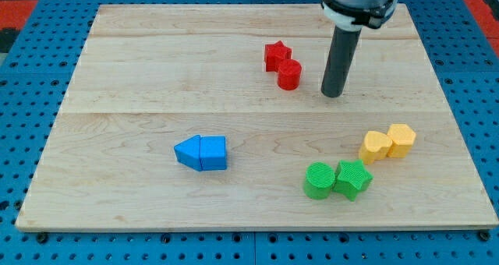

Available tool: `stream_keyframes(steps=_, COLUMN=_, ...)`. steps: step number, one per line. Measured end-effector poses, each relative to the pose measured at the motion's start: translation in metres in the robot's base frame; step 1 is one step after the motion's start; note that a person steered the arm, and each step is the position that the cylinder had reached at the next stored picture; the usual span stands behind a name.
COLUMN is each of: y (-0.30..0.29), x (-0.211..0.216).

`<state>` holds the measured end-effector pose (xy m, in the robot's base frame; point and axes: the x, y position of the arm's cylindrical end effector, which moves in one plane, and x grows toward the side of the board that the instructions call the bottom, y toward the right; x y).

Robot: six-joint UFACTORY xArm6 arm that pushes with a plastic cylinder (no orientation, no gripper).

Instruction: Move the yellow hexagon top left to the blue blocks

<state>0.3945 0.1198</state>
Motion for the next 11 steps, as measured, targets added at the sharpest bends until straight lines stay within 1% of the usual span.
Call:
stream_keyframes(steps=1, y=-0.028, x=-0.014)
stream_keyframes(steps=2, y=-0.044, x=-0.014)
stream_keyframes(steps=3, y=-0.008, x=-0.003)
stream_keyframes(steps=4, y=0.089, x=0.041)
stream_keyframes(steps=5, y=0.152, x=0.089)
stream_keyframes(steps=6, y=0.185, x=0.116)
stream_keyframes(steps=7, y=0.087, x=0.119)
stream_keyframes(steps=8, y=-0.008, x=0.108)
stream_keyframes(steps=9, y=-0.008, x=0.094)
stream_keyframes(steps=10, y=0.050, x=0.101)
stream_keyframes(steps=11, y=0.079, x=0.102)
